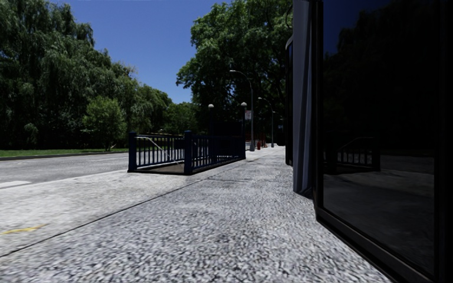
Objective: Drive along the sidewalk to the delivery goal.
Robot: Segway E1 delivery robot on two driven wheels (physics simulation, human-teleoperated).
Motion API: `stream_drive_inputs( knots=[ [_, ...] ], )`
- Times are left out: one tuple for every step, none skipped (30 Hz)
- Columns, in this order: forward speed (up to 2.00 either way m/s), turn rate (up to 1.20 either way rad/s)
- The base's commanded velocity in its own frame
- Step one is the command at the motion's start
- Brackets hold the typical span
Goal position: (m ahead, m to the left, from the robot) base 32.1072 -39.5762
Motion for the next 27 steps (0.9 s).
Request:
stream_drive_inputs(
  knots=[
    [2.00, 0.00],
    [2.00, 0.00],
    [2.00, 0.00],
    [2.00, 0.00],
    [2.00, 0.00],
    [2.00, 0.00],
    [2.00, 0.00],
    [2.00, 0.00],
    [2.00, 0.00],
    [2.00, 0.00],
    [2.00, 0.00],
    [2.00, 0.00],
    [2.00, 0.00],
    [2.00, 0.00],
    [2.00, 0.00],
    [2.00, 0.00],
    [2.00, 0.00],
    [2.00, 0.00],
    [2.00, 0.00],
    [2.00, 0.00],
    [2.00, 0.00],
    [2.00, 0.00],
    [2.00, 0.00],
    [2.00, 0.00],
    [2.00, 0.00],
    [2.00, 0.00],
    [2.00, 0.00]
  ],
)
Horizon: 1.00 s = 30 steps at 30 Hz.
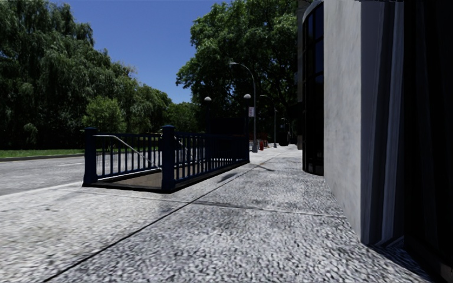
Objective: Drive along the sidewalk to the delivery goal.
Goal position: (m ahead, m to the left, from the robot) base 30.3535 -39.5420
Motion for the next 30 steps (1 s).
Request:
stream_drive_inputs(
  knots=[
    [2.00, -0.04],
    [2.00, -0.06],
    [2.00, -0.07],
    [2.00, -0.07],
    [2.00, -0.07],
    [2.00, -0.07],
    [2.00, -0.07],
    [2.00, -0.07],
    [2.00, -0.07],
    [2.00, -0.07],
    [2.00, -0.07],
    [2.00, -0.07],
    [2.00, -0.07],
    [2.00, -0.07],
    [2.00, -0.07],
    [2.00, -0.09],
    [2.00, -0.11],
    [2.00, -0.11],
    [2.00, -0.15],
    [2.00, -0.17],
    [2.00, -0.21],
    [2.00, -0.25],
    [2.00, -0.25],
    [2.00, -0.27],
    [2.00, -0.27],
    [2.00, -0.27],
    [2.00, -0.27],
    [2.00, -0.27],
    [2.00, -0.27],
    [2.00, -0.27]
  ],
)
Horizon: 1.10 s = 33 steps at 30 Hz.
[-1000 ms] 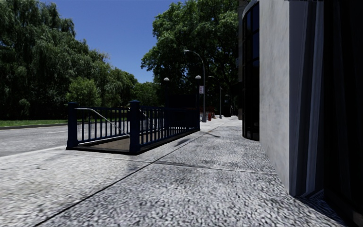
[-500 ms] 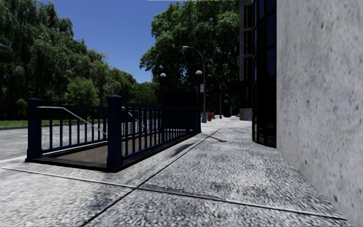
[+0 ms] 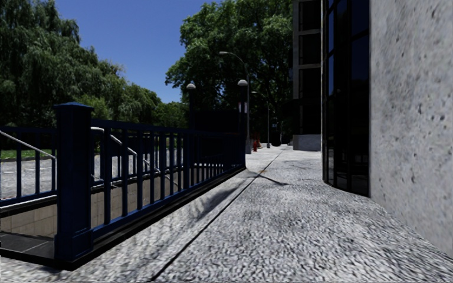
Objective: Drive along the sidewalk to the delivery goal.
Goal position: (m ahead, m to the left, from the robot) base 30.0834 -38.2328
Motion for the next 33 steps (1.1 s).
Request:
stream_drive_inputs(
  knots=[
    [2.00, -0.27],
    [2.00, -0.27],
    [2.00, -0.27],
    [2.00, -0.27],
    [2.00, -0.27],
    [2.00, -0.27],
    [2.00, -0.27],
    [2.00, -0.27],
    [2.00, -0.27],
    [2.00, -0.27],
    [2.00, -0.27],
    [2.00, -0.28],
    [2.00, -0.30],
    [2.00, -0.32],
    [2.00, -0.32],
    [2.00, -0.32],
    [2.00, -0.33],
    [2.00, -0.36],
    [2.00, -0.39],
    [2.00, -0.39],
    [2.00, -0.40],
    [2.00, -0.40],
    [2.00, -0.40],
    [2.00, -0.40],
    [2.00, -0.40],
    [2.00, -0.40],
    [2.00, -0.40],
    [2.00, -0.40],
    [2.00, -0.40],
    [2.00, -0.40],
    [2.00, -0.40],
    [2.00, -0.40],
    [2.00, -0.40]
  ],
)
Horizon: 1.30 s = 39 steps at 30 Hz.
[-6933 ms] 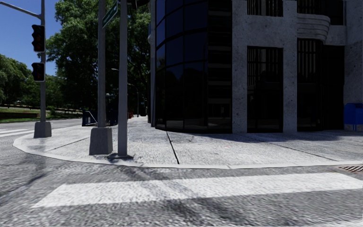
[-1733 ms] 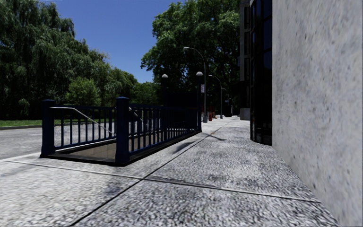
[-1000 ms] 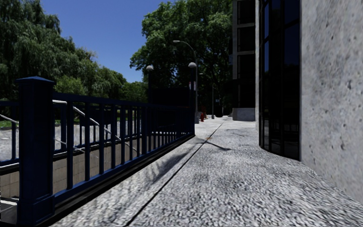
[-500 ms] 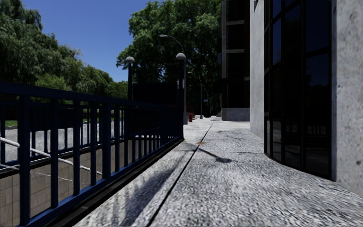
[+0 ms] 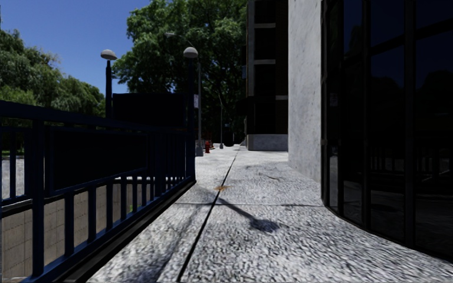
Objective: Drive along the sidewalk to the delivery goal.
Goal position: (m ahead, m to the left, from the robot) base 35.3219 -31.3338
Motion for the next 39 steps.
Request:
stream_drive_inputs(
  knots=[
    [2.00, -0.40],
    [2.00, -0.40],
    [2.00, -0.40],
    [2.00, -0.40],
    [2.00, -0.39],
    [2.00, -0.39],
    [2.00, -0.20],
    [2.00, -0.04],
    [2.00, 0.00],
    [2.00, 0.00],
    [2.00, 0.00],
    [2.00, 0.00],
    [2.00, 0.00],
    [2.00, 0.00],
    [2.00, 0.00],
    [2.00, 0.00],
    [2.00, 0.00],
    [2.00, 0.00],
    [2.00, 0.00],
    [2.00, 0.00],
    [2.00, 0.00],
    [2.00, 0.00],
    [2.00, 0.00],
    [2.00, 0.00],
    [2.00, 0.00],
    [2.00, 0.00],
    [2.00, 0.00],
    [2.00, 0.00],
    [2.00, 0.00],
    [2.00, 0.00],
    [2.00, 0.00],
    [2.00, 0.00],
    [2.00, 0.00],
    [2.00, 0.00],
    [2.00, 0.00],
    [2.00, 0.00],
    [2.00, 0.00],
    [2.00, 0.00],
    [2.00, 0.00]
  ],
)
